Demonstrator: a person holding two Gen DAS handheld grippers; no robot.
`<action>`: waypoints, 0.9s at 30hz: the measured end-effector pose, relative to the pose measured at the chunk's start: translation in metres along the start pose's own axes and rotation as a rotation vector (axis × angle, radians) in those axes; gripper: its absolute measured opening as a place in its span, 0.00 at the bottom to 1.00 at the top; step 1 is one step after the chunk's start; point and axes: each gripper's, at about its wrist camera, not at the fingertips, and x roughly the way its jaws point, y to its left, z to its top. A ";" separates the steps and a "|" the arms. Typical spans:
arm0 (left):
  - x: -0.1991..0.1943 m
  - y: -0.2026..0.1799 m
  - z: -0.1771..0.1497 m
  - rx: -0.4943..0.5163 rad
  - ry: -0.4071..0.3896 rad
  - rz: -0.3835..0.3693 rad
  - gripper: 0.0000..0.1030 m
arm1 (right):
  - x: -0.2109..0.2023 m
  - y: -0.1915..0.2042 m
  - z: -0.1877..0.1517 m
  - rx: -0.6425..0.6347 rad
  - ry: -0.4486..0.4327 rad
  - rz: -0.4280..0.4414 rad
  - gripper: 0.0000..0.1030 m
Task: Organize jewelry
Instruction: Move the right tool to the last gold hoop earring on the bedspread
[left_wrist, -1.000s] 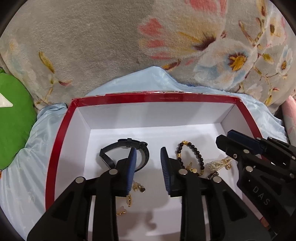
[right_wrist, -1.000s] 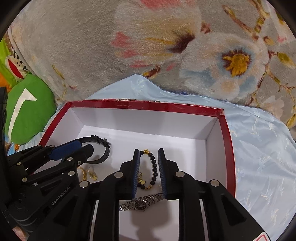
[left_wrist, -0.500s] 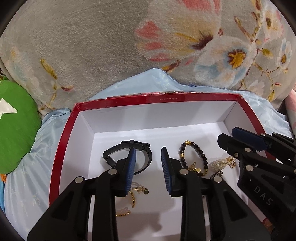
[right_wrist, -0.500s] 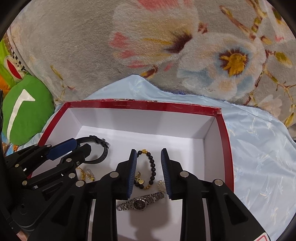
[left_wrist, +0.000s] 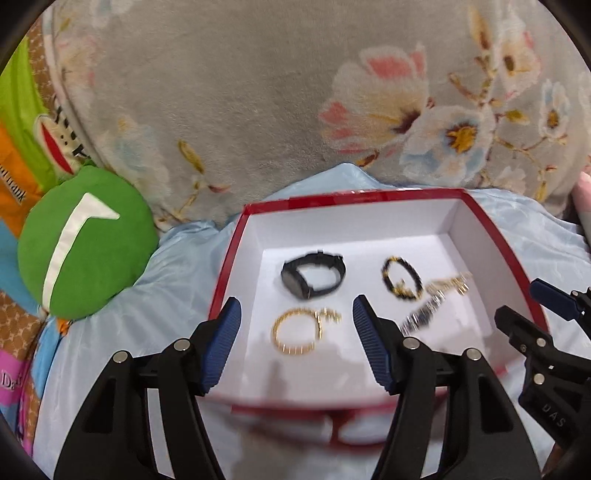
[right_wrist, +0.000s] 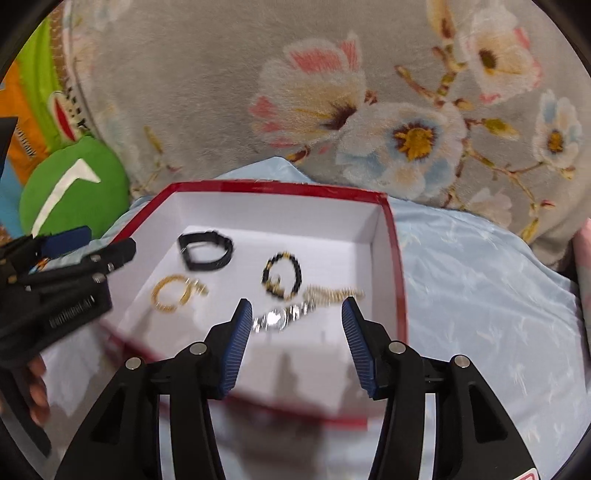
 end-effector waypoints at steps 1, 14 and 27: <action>-0.015 0.005 -0.010 -0.004 0.008 -0.012 0.61 | -0.016 0.000 -0.011 0.003 -0.007 0.002 0.55; -0.097 0.032 -0.182 -0.021 0.262 -0.040 0.65 | -0.160 0.045 -0.199 -0.028 0.117 0.089 0.58; -0.116 0.032 -0.234 -0.077 0.302 -0.040 0.65 | -0.149 0.085 -0.254 -0.032 0.218 0.141 0.57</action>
